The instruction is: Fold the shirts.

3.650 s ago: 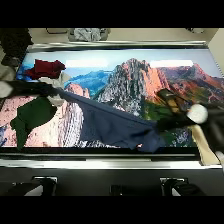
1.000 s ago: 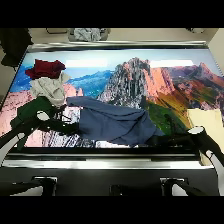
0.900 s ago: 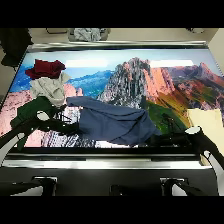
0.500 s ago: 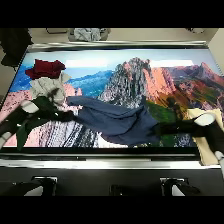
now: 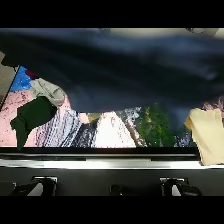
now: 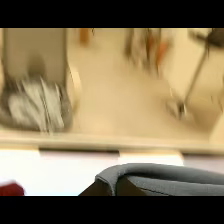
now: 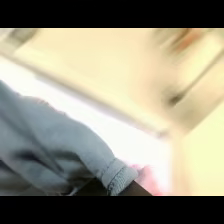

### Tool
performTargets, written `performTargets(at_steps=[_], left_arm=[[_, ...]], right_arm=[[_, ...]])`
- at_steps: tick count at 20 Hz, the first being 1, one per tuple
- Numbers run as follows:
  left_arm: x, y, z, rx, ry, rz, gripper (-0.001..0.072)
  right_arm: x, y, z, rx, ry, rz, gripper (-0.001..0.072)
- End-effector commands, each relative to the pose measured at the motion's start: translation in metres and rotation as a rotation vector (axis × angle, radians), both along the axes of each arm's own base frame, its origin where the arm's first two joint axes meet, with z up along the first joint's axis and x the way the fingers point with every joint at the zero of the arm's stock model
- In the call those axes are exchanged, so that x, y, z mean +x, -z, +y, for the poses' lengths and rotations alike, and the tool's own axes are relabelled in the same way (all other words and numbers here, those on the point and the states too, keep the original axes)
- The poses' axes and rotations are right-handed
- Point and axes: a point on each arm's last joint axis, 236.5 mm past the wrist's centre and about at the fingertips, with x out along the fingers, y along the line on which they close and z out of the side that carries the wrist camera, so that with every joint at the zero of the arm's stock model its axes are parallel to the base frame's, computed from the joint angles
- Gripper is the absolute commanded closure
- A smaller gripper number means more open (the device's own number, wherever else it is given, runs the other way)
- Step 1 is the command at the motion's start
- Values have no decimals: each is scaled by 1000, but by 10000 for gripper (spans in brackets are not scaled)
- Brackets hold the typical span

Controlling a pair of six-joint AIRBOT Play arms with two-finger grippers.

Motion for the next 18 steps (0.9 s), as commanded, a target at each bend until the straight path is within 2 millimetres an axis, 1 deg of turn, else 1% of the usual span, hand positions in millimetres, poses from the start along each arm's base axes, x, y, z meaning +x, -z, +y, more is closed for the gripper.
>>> performTargets(at_steps=[1,4,5,6,7,8,9,11,12,13,14,15,16,17,18], left_arm=[[-78,-66,1,-6,-72,-190,686],[-96,-67,-4,-7,-72,-196,686],[-97,-66,-1,1,-86,-194,686],[-94,-61,4,14,-108,-174,686],[-83,-51,11,22,-126,-133,686],[-68,-36,18,26,-139,-78,686],[-48,-18,23,21,-140,-15,686],[6,37,34,24,-123,151,686],[35,74,38,30,-107,245,686],[66,121,42,29,-91,362,685],[92,170,44,28,-69,476,685],[117,225,46,28,-46,598,685],[139,278,47,19,-28,708,685],[156,324,48,0,-17,805,685],[172,369,47,-13,-1,899,685]], right_arm=[[-53,-47,-10,-31,81,-106,664],[-56,-27,-9,-20,79,-20,663],[-56,-22,-10,-19,81,-1,664],[-54,-15,-10,-11,82,30,664],[-49,0,-11,13,84,94,664],[-42,25,-13,28,84,203,664],[-32,61,-13,50,79,364,664],[-15,138,-11,100,52,716,664],[5,171,-6,130,18,825,664],[28,201,0,162,-23,889,664],[52,237,6,203,-58,951,664],[76,272,8,242,-72,997,664],[101,309,12,304,-71,1026,663],[130,342,15,360,-75,1028,663],[153,368,18,408,-77,1026,663]])
